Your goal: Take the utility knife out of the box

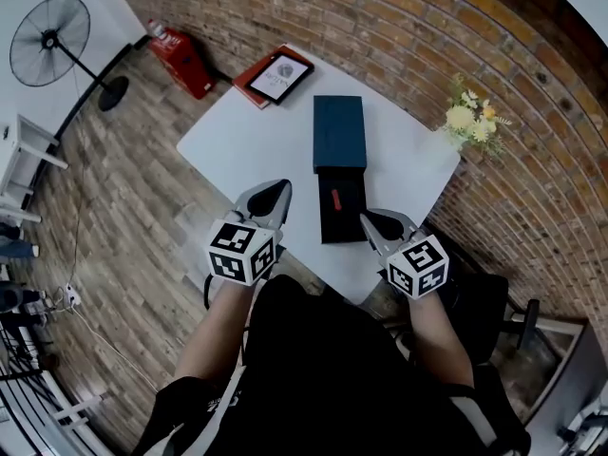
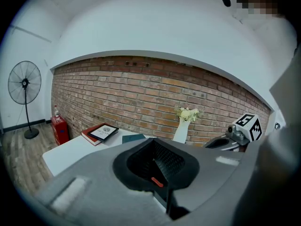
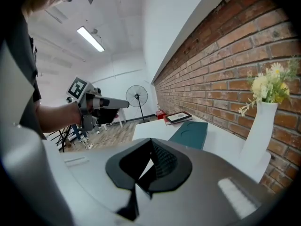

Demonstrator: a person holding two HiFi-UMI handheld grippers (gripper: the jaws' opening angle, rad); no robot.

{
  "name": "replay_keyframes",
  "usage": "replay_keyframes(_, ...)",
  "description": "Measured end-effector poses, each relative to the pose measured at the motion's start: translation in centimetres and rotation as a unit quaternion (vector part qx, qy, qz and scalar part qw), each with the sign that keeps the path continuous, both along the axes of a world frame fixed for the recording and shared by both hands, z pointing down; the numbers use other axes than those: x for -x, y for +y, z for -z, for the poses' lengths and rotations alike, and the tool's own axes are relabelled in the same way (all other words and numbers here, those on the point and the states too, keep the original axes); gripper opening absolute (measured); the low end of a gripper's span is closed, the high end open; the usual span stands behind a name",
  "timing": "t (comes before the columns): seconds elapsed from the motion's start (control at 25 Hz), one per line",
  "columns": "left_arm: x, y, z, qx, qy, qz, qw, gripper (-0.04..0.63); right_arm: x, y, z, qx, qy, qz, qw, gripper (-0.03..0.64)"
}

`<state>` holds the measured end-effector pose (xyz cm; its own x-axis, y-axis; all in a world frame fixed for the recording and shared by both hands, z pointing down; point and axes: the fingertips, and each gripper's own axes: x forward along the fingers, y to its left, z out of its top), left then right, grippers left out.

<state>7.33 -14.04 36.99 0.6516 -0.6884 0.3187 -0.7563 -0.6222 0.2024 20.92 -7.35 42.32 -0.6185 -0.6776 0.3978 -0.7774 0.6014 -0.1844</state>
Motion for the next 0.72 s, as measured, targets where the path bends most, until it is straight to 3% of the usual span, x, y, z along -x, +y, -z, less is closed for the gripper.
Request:
replay_keyframes(0.48, -2.8, -3.8, -5.0, 0.037, -0.010, -0.044, 0.9983, 0.008, 0.9, -2.9, -5.4, 0.066, 0.039, 0.013, 0.997, 0.002)
replay_keyframes(0.72, -3.4, -5.6, -7.5, 0.058, -0.002, -0.064, 0.9963, 0.008, 2.3, -4.8, -9.0, 0.105, 0.081, 0.031, 0.991, 0.038)
